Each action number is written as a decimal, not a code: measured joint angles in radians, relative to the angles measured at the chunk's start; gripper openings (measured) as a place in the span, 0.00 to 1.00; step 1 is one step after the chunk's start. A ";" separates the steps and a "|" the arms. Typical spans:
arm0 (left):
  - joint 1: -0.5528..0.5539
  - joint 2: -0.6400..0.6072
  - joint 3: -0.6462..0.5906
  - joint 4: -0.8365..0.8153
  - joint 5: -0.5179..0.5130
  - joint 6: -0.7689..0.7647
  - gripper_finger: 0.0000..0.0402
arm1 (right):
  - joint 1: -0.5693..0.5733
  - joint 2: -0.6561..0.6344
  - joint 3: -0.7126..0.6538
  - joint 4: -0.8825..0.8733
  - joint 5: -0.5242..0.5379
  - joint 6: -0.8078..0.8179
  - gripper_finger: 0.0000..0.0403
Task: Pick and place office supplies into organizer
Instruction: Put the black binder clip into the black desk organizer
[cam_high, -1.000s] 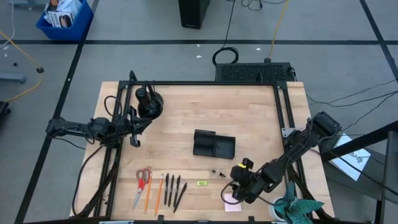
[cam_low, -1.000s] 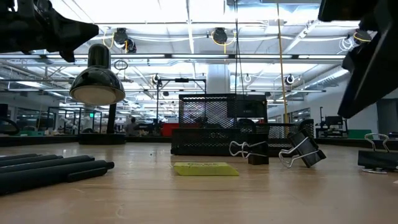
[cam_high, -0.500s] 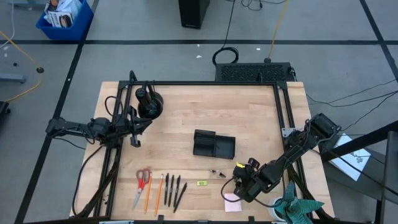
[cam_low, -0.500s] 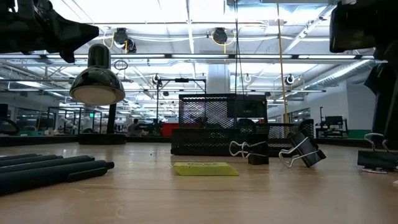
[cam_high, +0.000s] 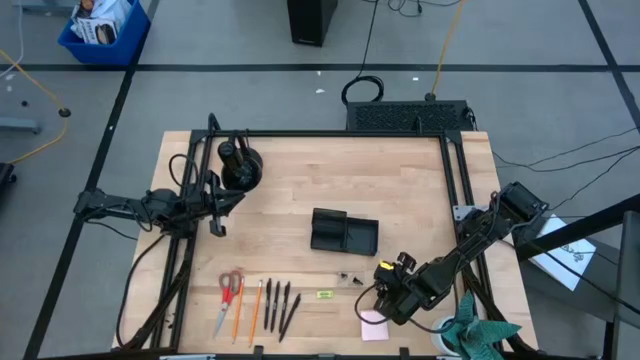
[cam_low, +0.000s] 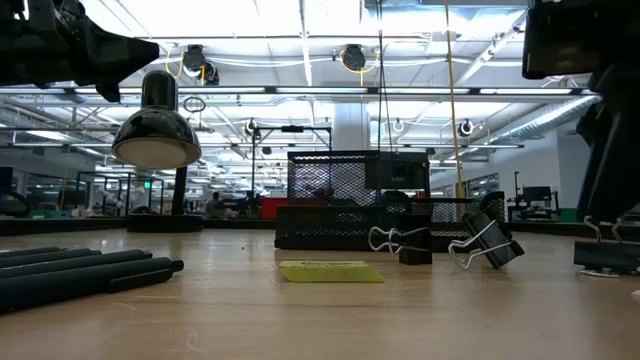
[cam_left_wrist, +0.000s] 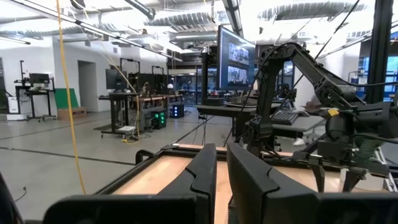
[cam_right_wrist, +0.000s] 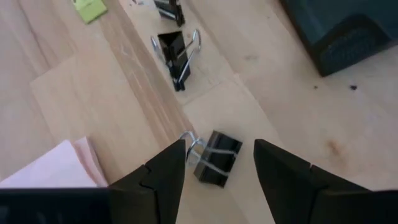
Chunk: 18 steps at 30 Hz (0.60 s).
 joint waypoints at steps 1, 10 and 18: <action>0.000 0.000 0.000 0.000 0.000 0.000 0.12 | 0.000 0.000 0.000 0.000 0.000 0.000 0.44; 0.000 0.000 0.000 -0.001 0.000 0.005 0.12 | 0.000 0.000 -0.040 0.032 -0.004 0.000 0.39; 0.000 0.000 0.000 -0.001 0.000 0.005 0.12 | 0.000 0.000 -0.075 0.066 -0.006 -0.002 0.28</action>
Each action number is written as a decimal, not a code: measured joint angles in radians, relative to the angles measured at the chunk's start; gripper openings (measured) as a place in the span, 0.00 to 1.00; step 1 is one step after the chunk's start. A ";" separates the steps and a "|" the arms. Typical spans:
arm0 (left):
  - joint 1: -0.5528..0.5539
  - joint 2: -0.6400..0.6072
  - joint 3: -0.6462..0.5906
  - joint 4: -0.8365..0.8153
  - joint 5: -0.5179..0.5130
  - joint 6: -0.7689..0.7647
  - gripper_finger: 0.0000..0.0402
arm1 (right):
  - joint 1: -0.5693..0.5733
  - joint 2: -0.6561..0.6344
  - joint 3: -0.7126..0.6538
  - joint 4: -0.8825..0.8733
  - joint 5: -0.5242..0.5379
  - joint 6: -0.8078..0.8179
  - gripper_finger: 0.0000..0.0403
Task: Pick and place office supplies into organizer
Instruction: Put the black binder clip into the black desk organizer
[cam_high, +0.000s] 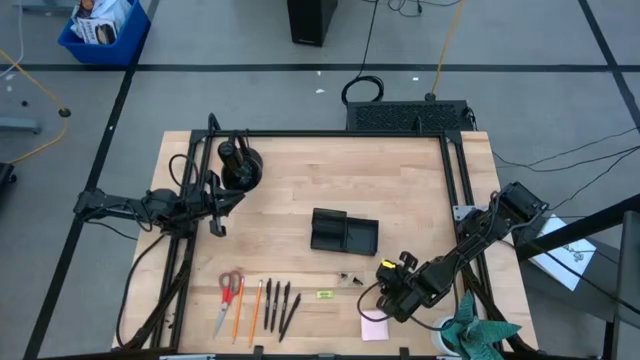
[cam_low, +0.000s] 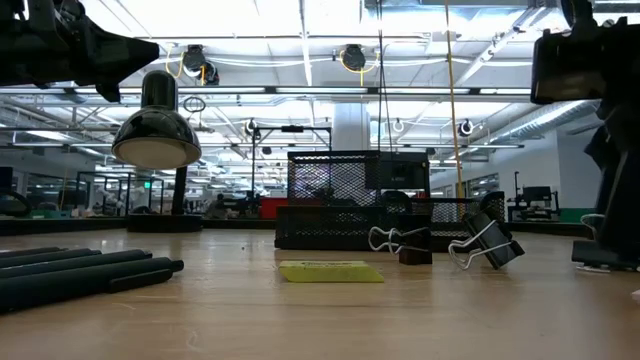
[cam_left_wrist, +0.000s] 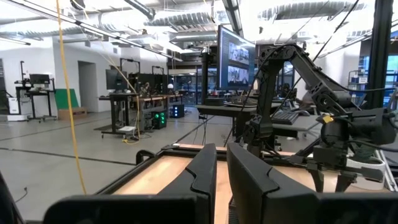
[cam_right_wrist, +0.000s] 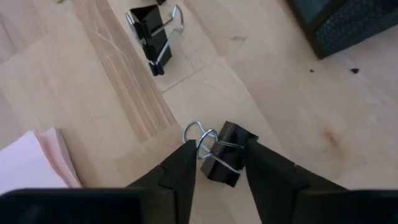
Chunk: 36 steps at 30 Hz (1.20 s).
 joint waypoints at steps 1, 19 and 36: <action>0.000 0.000 0.000 0.000 0.000 0.000 0.12 | 0.000 0.000 -0.001 0.000 0.000 -0.004 0.25; 0.000 0.000 0.000 -0.001 0.000 0.001 0.12 | -0.027 -0.052 0.051 0.065 0.036 -0.252 0.01; 0.000 0.000 0.000 -0.022 -0.012 0.040 0.12 | -0.332 -0.075 0.137 0.377 0.156 -1.066 0.00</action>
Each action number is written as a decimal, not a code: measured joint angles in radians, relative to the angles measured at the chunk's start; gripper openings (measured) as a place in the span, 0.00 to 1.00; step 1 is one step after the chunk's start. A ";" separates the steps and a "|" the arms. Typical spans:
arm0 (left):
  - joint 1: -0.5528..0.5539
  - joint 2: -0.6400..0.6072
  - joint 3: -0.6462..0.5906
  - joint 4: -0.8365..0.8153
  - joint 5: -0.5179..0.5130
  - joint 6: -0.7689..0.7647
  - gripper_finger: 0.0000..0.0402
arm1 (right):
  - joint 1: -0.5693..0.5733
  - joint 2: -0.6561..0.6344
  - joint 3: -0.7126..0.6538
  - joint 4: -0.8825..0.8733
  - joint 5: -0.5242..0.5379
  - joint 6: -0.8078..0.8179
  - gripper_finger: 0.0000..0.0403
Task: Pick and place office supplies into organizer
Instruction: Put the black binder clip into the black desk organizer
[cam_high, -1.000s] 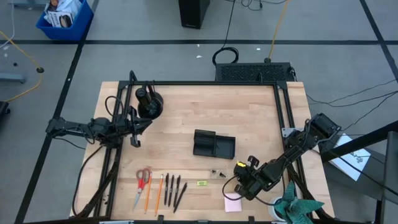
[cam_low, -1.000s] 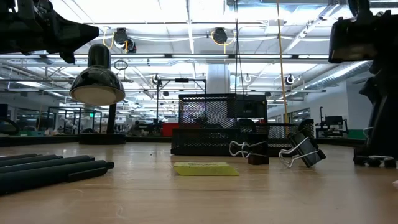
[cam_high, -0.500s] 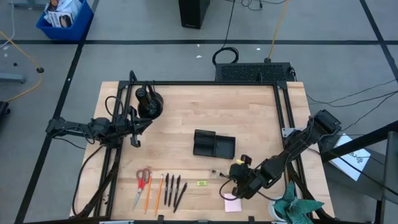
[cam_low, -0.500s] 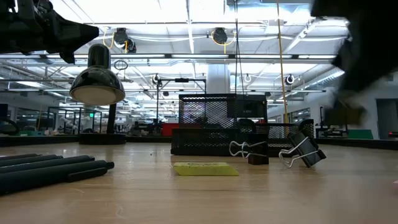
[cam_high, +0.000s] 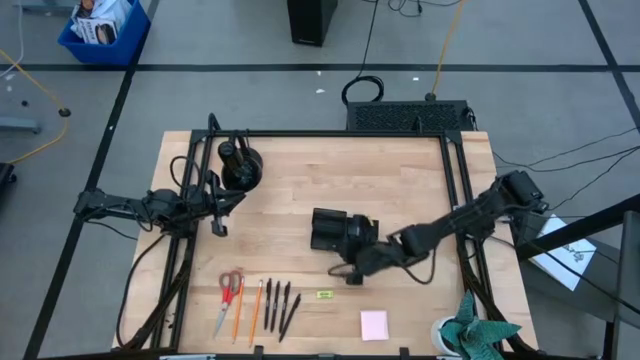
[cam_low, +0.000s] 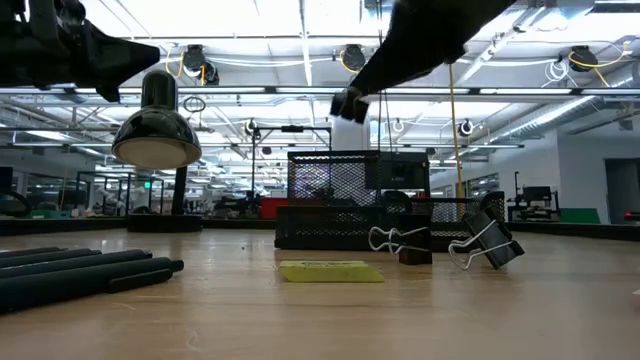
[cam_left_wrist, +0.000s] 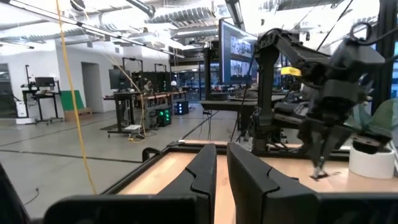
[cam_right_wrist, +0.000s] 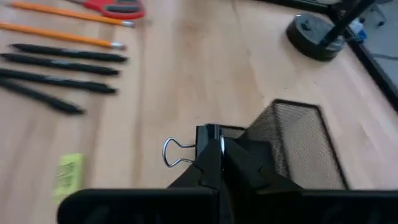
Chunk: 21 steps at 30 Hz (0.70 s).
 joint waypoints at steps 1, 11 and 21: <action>0.000 0.000 0.000 -0.001 -0.004 0.005 0.12 | -0.015 0.006 0.000 -0.001 -0.007 -0.004 0.00; 0.000 0.000 0.000 -0.005 -0.014 -0.014 0.12 | -0.118 0.094 -0.001 0.037 -0.168 -0.061 0.00; 0.000 0.000 0.000 -0.008 -0.015 -0.014 0.12 | -0.134 0.157 -0.001 0.045 -0.148 -0.058 0.00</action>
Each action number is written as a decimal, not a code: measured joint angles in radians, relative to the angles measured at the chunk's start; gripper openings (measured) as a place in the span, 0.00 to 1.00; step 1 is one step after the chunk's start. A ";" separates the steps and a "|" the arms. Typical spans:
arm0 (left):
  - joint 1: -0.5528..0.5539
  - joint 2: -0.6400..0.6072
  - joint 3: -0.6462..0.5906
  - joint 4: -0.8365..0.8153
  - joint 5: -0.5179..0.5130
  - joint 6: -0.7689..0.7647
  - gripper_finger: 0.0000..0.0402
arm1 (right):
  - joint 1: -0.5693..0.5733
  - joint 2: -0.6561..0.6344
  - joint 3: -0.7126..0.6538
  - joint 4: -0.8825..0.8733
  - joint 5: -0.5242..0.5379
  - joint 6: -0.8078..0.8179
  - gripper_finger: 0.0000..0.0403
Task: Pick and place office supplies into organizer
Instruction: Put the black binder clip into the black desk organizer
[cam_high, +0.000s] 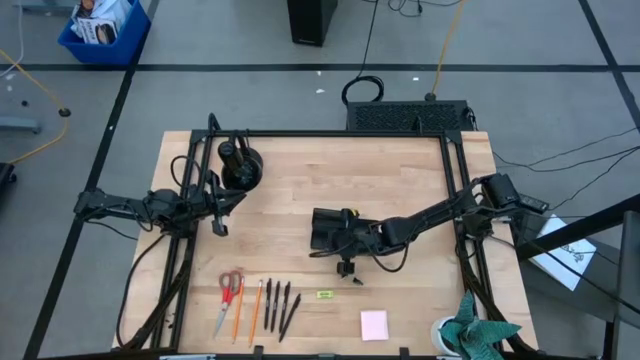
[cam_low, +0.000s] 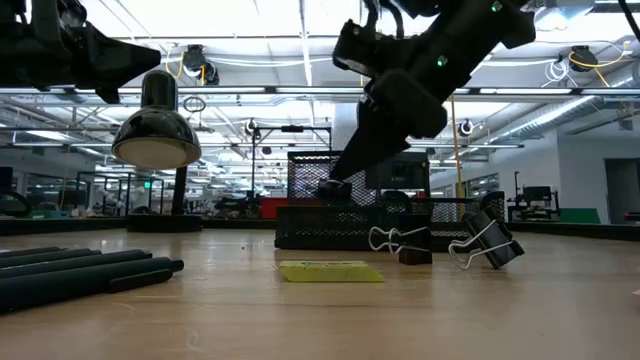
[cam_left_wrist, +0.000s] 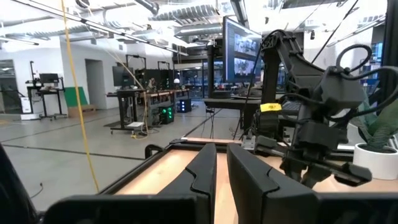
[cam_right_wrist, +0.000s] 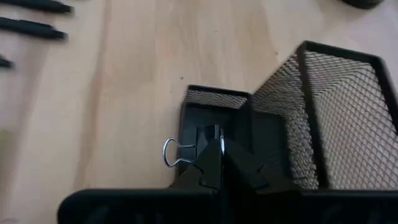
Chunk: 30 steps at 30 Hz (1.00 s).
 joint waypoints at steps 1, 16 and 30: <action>0.000 0.000 0.000 0.000 0.000 0.000 0.12 | -0.003 0.003 0.000 0.001 0.001 0.000 0.00; 0.000 0.000 0.000 0.000 0.000 0.000 0.12 | -0.019 0.005 0.000 -0.046 0.028 0.090 0.00; 0.000 0.000 0.000 -0.008 -0.003 0.005 0.12 | -0.022 0.053 0.001 -0.049 0.034 0.107 0.00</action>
